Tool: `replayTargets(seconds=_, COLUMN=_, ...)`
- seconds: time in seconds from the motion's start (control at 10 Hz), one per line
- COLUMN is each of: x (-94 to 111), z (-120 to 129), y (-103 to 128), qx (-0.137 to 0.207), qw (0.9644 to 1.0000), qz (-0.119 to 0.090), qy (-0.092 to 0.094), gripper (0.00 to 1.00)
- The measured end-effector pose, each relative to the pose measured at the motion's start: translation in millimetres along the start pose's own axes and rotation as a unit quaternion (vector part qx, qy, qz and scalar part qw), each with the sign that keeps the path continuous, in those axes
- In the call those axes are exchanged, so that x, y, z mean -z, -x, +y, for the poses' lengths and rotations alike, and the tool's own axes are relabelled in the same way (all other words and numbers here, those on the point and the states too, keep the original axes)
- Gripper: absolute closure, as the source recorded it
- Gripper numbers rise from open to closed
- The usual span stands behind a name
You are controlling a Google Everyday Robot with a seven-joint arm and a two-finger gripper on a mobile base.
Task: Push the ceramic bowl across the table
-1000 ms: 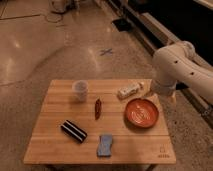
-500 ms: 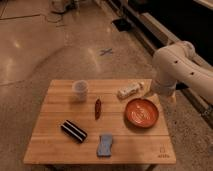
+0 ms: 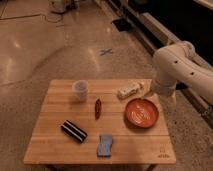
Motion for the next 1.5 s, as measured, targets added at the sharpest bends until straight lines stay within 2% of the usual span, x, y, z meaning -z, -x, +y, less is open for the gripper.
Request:
replayTargets(seconds=0.2, x=-8.3, z=0.3, y=-3.0, qx=-0.003, qw=1.0, qz=-0.004, qy=-0.001, gripper=0.2)
replayTargets(seconds=0.7, x=-87.4, z=-20.0, y=-42.3, qx=-0.006, qw=1.0, qz=-0.006, qy=0.0, gripper=0.2)
replayTargets(seconds=1.0, x=-123.7, z=-32.2, y=-62.2, qx=-0.003, qw=0.9999, qz=-0.003, qy=0.009, gripper=0.2)
replayTargets(seconds=1.2, x=-147.6, z=-33.9, y=-71.0, qx=-0.005, qw=0.9998, qz=-0.003, qy=0.018, gripper=0.2)
replayTargets(seconds=1.5, x=-180.0, z=-37.4, y=-68.9, qx=-0.006, qw=0.9995, qz=-0.017, qy=0.027, gripper=0.2)
